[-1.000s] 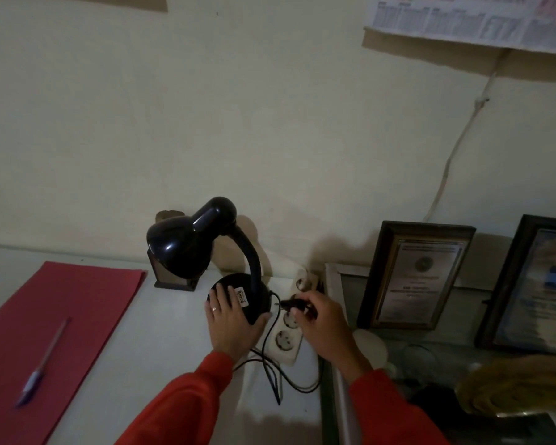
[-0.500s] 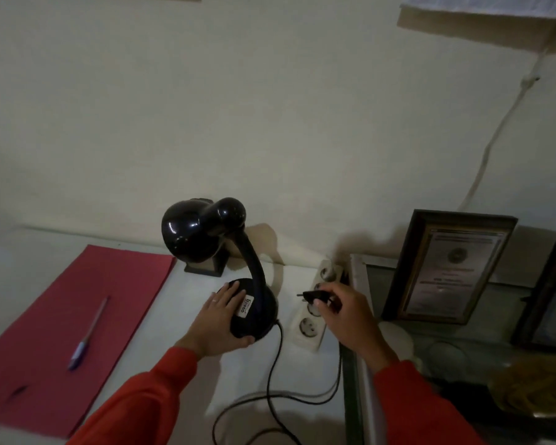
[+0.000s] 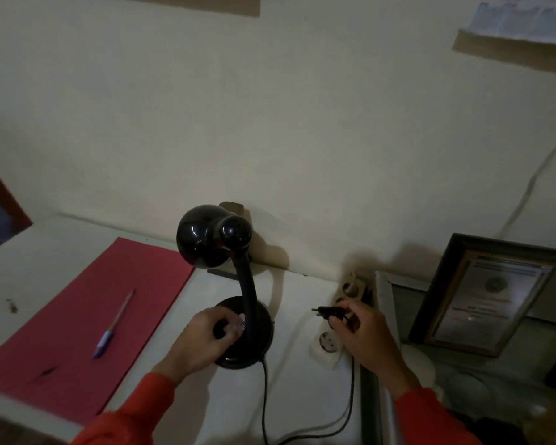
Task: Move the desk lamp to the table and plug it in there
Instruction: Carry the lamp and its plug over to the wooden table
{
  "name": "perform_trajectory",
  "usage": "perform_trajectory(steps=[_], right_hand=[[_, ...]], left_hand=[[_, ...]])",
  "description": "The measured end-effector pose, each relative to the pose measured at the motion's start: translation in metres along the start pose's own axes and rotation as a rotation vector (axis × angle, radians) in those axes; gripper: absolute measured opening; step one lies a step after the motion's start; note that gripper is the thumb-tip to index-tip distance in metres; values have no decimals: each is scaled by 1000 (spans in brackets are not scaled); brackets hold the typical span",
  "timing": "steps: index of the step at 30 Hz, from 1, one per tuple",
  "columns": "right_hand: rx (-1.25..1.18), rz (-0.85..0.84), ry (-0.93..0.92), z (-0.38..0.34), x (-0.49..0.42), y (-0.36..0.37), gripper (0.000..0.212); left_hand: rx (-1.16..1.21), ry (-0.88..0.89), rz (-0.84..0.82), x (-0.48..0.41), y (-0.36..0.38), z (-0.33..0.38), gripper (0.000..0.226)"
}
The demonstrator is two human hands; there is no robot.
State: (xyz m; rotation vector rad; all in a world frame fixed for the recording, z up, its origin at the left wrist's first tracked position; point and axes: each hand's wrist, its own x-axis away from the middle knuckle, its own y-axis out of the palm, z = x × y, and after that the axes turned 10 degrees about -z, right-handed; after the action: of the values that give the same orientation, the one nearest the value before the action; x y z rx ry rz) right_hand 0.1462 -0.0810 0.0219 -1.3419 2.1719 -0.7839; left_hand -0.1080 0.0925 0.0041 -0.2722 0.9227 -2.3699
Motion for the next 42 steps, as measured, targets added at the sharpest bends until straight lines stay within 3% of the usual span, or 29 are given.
perform_trajectory(steps=[2,4,6,8,13,17,21,29,33,38,42], right_hand=[[-10,-2,-1,0,1,-1,23],[-9,-4,5,1,1,-1,24],[1,-21,4,1,1,-1,24],[12,-36,2,0,3,-1,24],[2,-38,37,-8,4,-3,25],[-305,49,74,-16,2,1,30],[-520,56,120,-26,-5,3,13],[-598,86,71,-52,-17,2,17],[-604,70,77,-53,-16,5,19],[-642,59,112,-46,-14,11,18],[-658,65,134,-42,-12,11,14]], left_hand=[[160,-48,384,7,5,17,16],[176,13,671,8,0,38,17],[73,71,834,1,-13,61,21],[-13,122,907,-11,-28,80,41],[-87,121,802,-40,-50,114,72],[-191,21,788,-53,-47,119,61],[-176,90,790,-53,-56,113,50],[53,317,472,-29,-79,97,58],[240,308,522,-19,-67,95,64],[278,111,696,-25,-37,92,77],[241,26,783,-31,-27,93,68]])
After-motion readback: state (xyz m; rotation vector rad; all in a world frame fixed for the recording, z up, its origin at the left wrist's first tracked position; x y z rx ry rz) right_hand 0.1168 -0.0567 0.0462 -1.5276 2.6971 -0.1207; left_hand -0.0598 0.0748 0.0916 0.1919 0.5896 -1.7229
